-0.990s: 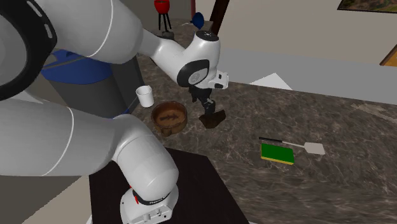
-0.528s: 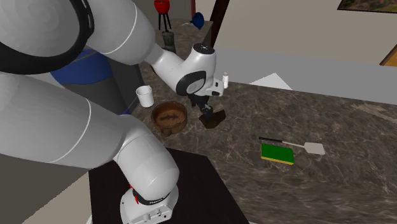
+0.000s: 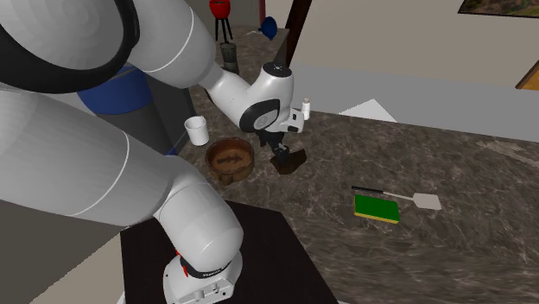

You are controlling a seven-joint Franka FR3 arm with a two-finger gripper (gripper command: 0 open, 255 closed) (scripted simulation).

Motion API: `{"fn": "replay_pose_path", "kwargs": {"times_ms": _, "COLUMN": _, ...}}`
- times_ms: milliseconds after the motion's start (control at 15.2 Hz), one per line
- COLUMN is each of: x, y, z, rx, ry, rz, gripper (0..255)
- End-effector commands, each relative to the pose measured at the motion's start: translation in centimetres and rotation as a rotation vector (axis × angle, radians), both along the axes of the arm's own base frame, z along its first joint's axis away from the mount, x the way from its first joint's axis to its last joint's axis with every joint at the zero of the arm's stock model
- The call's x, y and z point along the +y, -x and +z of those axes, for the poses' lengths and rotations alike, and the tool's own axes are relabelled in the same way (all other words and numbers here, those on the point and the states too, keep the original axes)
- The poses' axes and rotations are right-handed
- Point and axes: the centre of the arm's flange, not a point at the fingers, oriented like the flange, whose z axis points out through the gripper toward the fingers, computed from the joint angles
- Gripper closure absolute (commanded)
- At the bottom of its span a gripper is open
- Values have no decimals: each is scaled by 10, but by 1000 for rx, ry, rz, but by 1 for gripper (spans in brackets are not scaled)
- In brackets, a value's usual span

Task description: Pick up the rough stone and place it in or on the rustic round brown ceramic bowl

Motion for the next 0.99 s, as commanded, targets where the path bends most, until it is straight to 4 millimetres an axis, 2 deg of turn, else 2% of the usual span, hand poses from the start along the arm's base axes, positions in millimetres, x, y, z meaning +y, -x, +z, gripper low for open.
{"fn": "replay_pose_path", "kwargs": {"times_ms": 0, "x": 0, "y": 0, "z": 0, "rx": 0, "ry": 0, "rz": 0, "gripper": 0}}
{"fn": "replay_pose_path", "kwargs": {"times_ms": 66, "x": 0, "y": 0, "z": 0, "rx": 0, "ry": 0, "rz": 0, "gripper": 255}}
{"fn": "replay_pose_path", "kwargs": {"times_ms": 660, "x": 0, "y": 0, "z": 0, "rx": 0, "ry": 0, "rz": 0, "gripper": 255}}
{"fn": "replay_pose_path", "kwargs": {"times_ms": 726, "x": 0, "y": 0, "z": 0, "rx": 0, "ry": 0, "rz": 0, "gripper": 0}}
{"fn": "replay_pose_path", "kwargs": {"times_ms": 924, "x": 6, "y": -24, "z": -19, "rx": -75, "ry": 53, "rz": 24, "gripper": 0}}
